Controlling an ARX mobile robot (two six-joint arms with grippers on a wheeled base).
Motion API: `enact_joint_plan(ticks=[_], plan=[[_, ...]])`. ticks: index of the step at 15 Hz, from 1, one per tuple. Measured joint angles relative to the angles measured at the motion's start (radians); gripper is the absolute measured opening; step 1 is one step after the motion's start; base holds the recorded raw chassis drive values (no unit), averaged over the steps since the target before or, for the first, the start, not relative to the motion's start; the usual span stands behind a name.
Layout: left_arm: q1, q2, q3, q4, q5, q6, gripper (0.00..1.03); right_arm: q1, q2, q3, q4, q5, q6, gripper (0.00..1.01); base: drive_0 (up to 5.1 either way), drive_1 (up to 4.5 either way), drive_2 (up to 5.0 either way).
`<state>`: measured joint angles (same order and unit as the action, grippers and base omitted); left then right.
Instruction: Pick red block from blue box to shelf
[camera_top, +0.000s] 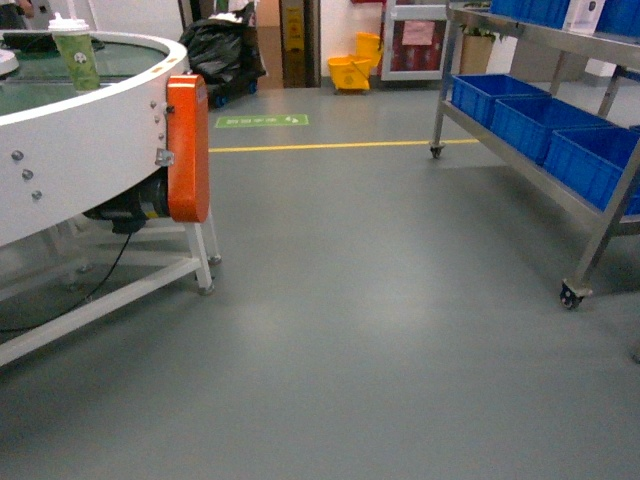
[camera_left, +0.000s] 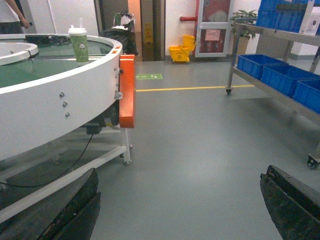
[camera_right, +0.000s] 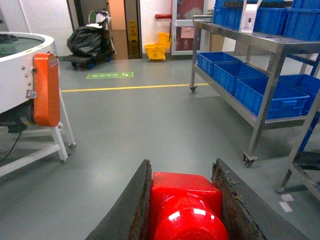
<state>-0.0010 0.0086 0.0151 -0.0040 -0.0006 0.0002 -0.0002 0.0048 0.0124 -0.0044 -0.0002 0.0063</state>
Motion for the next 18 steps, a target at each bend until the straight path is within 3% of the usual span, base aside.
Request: enact_joint_plan(ticks=[18], plan=[[0.002, 0.000, 0.000, 0.000, -0.001, 0.000, 0.98, 0.000, 0.000, 0.000, 0.000, 0.000, 0.000, 0.29, 0.1, 4.40, -4.3]])
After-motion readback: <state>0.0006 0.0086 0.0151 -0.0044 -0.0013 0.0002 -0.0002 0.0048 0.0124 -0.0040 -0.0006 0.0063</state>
